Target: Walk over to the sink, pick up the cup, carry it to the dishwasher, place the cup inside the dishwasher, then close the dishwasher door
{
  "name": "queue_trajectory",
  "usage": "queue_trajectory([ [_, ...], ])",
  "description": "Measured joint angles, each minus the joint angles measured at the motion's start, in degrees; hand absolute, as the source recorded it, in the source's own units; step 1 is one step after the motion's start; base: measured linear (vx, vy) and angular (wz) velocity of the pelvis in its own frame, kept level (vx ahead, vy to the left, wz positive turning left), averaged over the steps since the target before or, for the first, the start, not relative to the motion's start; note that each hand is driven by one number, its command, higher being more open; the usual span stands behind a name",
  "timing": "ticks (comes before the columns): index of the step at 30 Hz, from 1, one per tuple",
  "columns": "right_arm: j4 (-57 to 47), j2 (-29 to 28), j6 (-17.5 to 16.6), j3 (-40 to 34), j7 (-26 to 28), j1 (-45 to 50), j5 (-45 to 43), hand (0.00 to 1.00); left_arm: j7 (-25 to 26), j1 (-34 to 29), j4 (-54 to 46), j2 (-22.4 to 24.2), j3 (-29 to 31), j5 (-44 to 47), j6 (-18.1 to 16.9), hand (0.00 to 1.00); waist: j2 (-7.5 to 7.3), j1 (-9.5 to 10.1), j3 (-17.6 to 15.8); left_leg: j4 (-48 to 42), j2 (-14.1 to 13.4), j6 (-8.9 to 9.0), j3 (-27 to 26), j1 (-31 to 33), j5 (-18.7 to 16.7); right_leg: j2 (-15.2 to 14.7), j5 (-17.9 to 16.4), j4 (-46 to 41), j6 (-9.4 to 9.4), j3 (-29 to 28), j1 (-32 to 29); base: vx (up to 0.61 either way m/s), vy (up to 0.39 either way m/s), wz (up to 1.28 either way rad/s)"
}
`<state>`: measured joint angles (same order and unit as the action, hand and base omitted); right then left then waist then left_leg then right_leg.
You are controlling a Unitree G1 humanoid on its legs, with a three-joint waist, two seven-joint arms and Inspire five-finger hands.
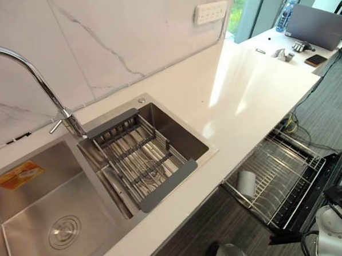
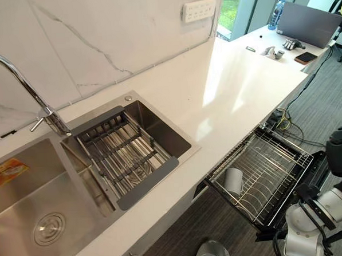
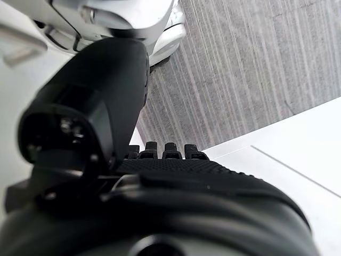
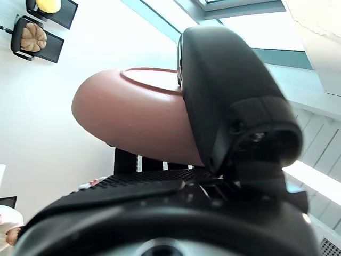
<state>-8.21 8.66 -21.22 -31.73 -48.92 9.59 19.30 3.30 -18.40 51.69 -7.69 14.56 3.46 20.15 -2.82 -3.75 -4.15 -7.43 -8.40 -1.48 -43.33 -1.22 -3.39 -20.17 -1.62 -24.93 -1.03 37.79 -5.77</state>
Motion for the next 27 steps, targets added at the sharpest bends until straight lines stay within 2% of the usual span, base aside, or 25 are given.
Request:
queue_trajectory([
  [1, 0.1, 0.2, 0.4, 2.4, 0.3, -2.0, 0.0, 0.0, 0.1, 0.9, 0.0, -1.0, 0.8, 0.0, 0.2, 1.0, -0.71, 1.43, -0.5, -5.7, -2.9, -0.17, 0.6, 3.5, -1.6, 2.2, 1.1, 3.1, -0.41, -0.4, -0.1, -0.1, -0.211, -0.66],
  [2, 0.2, 0.2, 0.5, 4.6, 0.2, -4.0, 0.5, 0.0, 0.1, 2.3, 0.9, -0.9, 1.2, 0.2, 0.2, 1.0, -1.17, 3.07, -0.4, -3.0, -0.8, 0.7, 3.8, 5.4, -2.0, 4.6, 3.1, 11.7, 2.48, -4.9, 0.9, -0.11, -0.148, -0.84],
  [3, 0.1, 0.6, 0.6, 5.3, 0.3, -5.3, 0.7, 0.0, 0.1, 2.6, 1.2, 0.2, 1.1, 0.5, 0.2, 1.0, 0.48, 3.99, 0.1, -0.1, -0.7, -0.14, 4.5, 5.9, -0.1, 6.9, 3.4, 15.8, 4.22, -6.9, 2.2, -0.17, -0.025, -0.94],
  [4, 1.2, 0.2, 0.6, 7.4, 0.3, -7.6, 2.9, 0.0, 0.3, 3.3, 1.8, 0.2, 0.9, 1.8, -0.7, 1.0, -0.17, 5.1, -0.5, -1.6, -1.9, 0.1, 2.7, 6.5, 2.1, 7.0, -1.9, 13.2, 4.18, -8.6, 2.9, -0.06, -0.09, -0.61],
  [5, 1.4, 0.0, 1.0, 9.7, 1.2, -7.7, 4.1, 0.0, 0.6, 4.2, 1.9, -0.8, 1.3, 2.9, -1.2, 1.0, -0.94, 5.28, -1.6, -2.9, -2.3, 0.39, 2.8, 7.1, 1.8, 6.7, -4.8, 13.5, 5.62, -8.1, 4.4, -0.08, -0.139, -0.39],
  [6, 1.6, 0.1, 1.2, 10.7, 2.2, -7.8, 5.1, 0.0, 0.6, 4.6, 1.8, -1.0, 1.6, 3.7, -1.3, 1.0, -1.8, 5.38, -1.9, -3.8, -2.8, 0.41, 2.6, 7.2, 1.8, 7.2, -4.6, 15.6, 6.94, -7.8, 5.4, -0.06, -0.183, -0.12],
  [7, 1.8, 0.5, 1.2, 12.2, 3.7, -7.8, 5.8, 0.0, 0.6, 5.2, 2.0, -0.9, 2.0, 4.6, -1.4, 1.0, -1.22, 5.69, -2.6, -4.9, -4.3, 0.81, 2.5, 7.3, 1.9, 9.0, -3.2, 18.3, 7.26, -7.8, 6.7, -0.13, -0.221, -0.23],
  [8, 1.9, 0.6, 1.4, 14.1, 5.3, -7.3, 5.9, 0.0, 1.0, 4.7, 2.0, -0.4, 2.0, 6.5, -1.5, 1.0, -0.63, 5.69, -2.6, -5.5, -5.9, 2.01, 2.7, 7.4, 2.4, 11.5, -1.5, 21.6, 6.42, -7.8, 8.3, -0.13, -0.206, -0.19],
  [9, 2.0, 0.6, 1.4, 14.4, 5.7, -6.8, 5.9, 0.0, 1.3, 4.5, 2.0, -0.4, 2.0, 7.1, -1.6, 1.0, -0.57, 5.68, -2.7, -5.5, -6.5, 2.4, 2.9, 7.6, 2.7, 12.3, -1.1, 22.4, 6.05, -7.8, 8.6, -0.13, -0.206, -0.06],
  [10, 2.5, 0.8, 1.5, 14.4, 6.4, -6.2, 5.9, 0.0, 1.7, 4.2, 2.0, -0.1, 2.3, 8.3, -1.9, 1.0, 0.46, 5.61, -2.5, -5.5, -7.2, 3.03, 3.4, 7.6, 3.3, 13.2, -0.9, 23.1, 5.65, -7.6, 9.0, -0.07, -0.097, 0.03],
  [12, 4.3, 2.1, 1.6, 14.3, 7.2, -6.0, 5.8, 0.0, 1.7, 3.5, 2.2, 0.7, 3.0, 9.6, -2.3, 1.0, 0.89, 4.97, -2.8, -4.5, -7.4, 3.13, 3.7, 7.4, 4.3, 13.9, -0.6, 23.6, 5.3, -7.4, 9.3, -0.07, -0.071, 0.08],
  [16, 9.0, 3.4, 1.7, 14.0, 8.3, -6.0, 5.7, 0.0, 1.7, 3.4, 2.2, 1.7, 2.8, 10.5, -3.2, 1.0, 1.7, 3.88, -4.0, -1.1, -6.1, 2.78, 5.1, 6.6, 6.5, 14.1, -0.3, 24.3, 4.88, -5.9, 10.3, -0.07, 0.001, 0.21],
  [19, 10.4, 3.4, 2.5, 14.0, 9.0, -5.6, 5.6, 0.0, 1.4, 3.4, 2.1, 2.5, 1.9, 10.2, -3.5, 1.0, 3.0, 3.67, -5.0, 1.4, -4.7, 2.01, 6.3, 5.7, 7.9, 13.8, -0.2, 24.3, 4.87, -4.5, 11.3, -0.03, 0.048, 0.25],
  [21, 11.3, 3.4, 3.4, 14.0, 9.7, -5.5, 5.6, 0.0, 1.1, 3.2, 1.8, 3.1, 1.6, 10.1, -3.5, 1.0, 3.76, 3.85, -5.7, 2.9, -3.9, 1.83, 6.7, 4.7, 8.6, 13.6, -0.2, 24.3, 4.88, -4.0, 12.0, -0.01, 0.06, 0.16],
  [23, 13.8, 3.4, 4.8, 13.7, 10.4, -5.4, 5.3, 0.0, 1.0, 2.0, 1.0, 4.2, 1.6, 10.1, -3.5, 1.0, 4.55, 4.1, -5.9, 4.8, -2.7, 2.37, 6.9, 3.4, 9.6, 13.2, -0.3, 24.2, 5.04, -4.2, 12.2, -0.01, 0.069, 0.01],
  [27, 18.9, 2.5, 7.4, 11.9, 11.4, -4.8, 5.0, 0.0, 0.9, 1.2, 0.8, 5.0, 0.8, 9.9, -4.4, 1.0, 6.13, 4.2, -6.5, 5.7, -1.4, 2.26, 7.1, 2.2, 9.6, 12.3, -0.5, 24.2, 5.47, -4.9, 12.6, 0.03, 0.089, -0.06],
])
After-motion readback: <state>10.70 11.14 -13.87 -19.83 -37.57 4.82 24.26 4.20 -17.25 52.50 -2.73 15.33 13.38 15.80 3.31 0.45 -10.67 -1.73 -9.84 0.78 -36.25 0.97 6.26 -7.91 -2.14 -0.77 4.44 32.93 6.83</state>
